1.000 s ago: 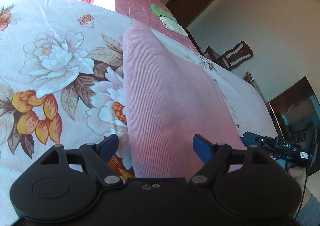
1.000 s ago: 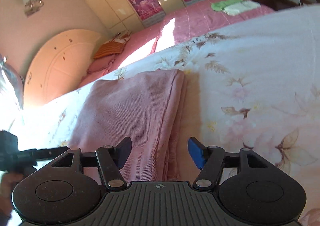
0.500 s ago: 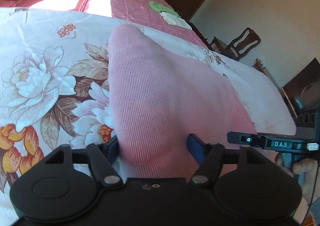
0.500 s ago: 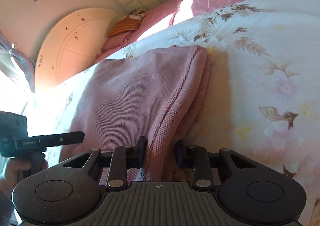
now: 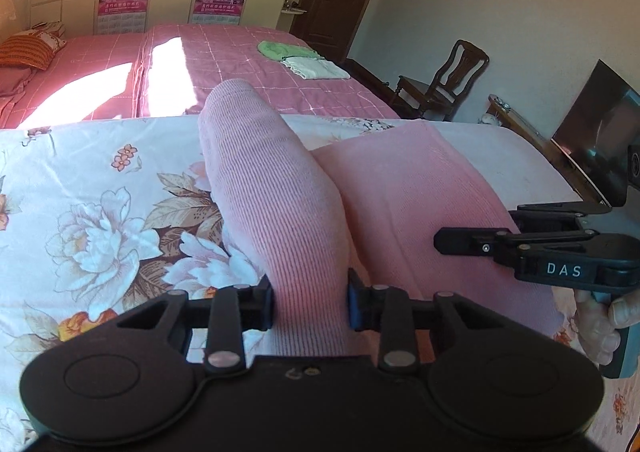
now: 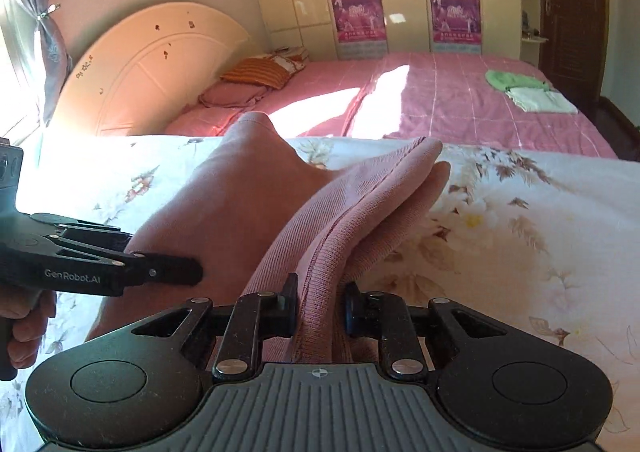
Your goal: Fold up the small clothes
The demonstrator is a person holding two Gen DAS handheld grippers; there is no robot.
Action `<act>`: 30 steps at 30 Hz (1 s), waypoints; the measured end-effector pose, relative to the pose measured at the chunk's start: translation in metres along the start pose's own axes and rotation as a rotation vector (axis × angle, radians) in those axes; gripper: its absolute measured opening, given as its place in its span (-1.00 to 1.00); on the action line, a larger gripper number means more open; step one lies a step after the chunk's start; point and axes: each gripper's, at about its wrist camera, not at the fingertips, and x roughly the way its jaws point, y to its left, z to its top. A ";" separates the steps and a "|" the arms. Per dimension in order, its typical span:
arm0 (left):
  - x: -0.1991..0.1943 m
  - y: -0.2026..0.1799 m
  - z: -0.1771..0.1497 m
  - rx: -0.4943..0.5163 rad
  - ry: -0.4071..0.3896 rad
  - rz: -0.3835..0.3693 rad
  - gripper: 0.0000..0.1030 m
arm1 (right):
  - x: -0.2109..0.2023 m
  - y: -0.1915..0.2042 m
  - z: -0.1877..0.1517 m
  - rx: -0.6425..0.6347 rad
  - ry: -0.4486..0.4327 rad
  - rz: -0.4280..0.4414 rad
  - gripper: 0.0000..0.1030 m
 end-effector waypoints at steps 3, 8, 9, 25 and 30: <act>-0.026 0.016 -0.003 -0.007 -0.011 0.012 -0.40 | -0.006 0.031 0.007 -0.030 -0.016 0.017 -0.60; -0.070 0.060 -0.015 -0.046 -0.025 0.044 -0.40 | 0.007 0.085 0.013 -0.063 -0.032 0.064 -0.60; -0.076 0.068 -0.019 -0.054 -0.028 0.048 -0.40 | 0.013 0.098 0.012 -0.066 -0.030 0.074 -0.60; -0.119 0.216 -0.121 -0.398 -0.070 -0.030 -0.09 | 0.099 0.163 -0.035 0.024 0.106 0.159 -0.60; -0.116 0.218 -0.122 -0.371 -0.080 0.011 0.38 | 0.109 0.132 -0.054 0.179 0.132 0.180 -0.55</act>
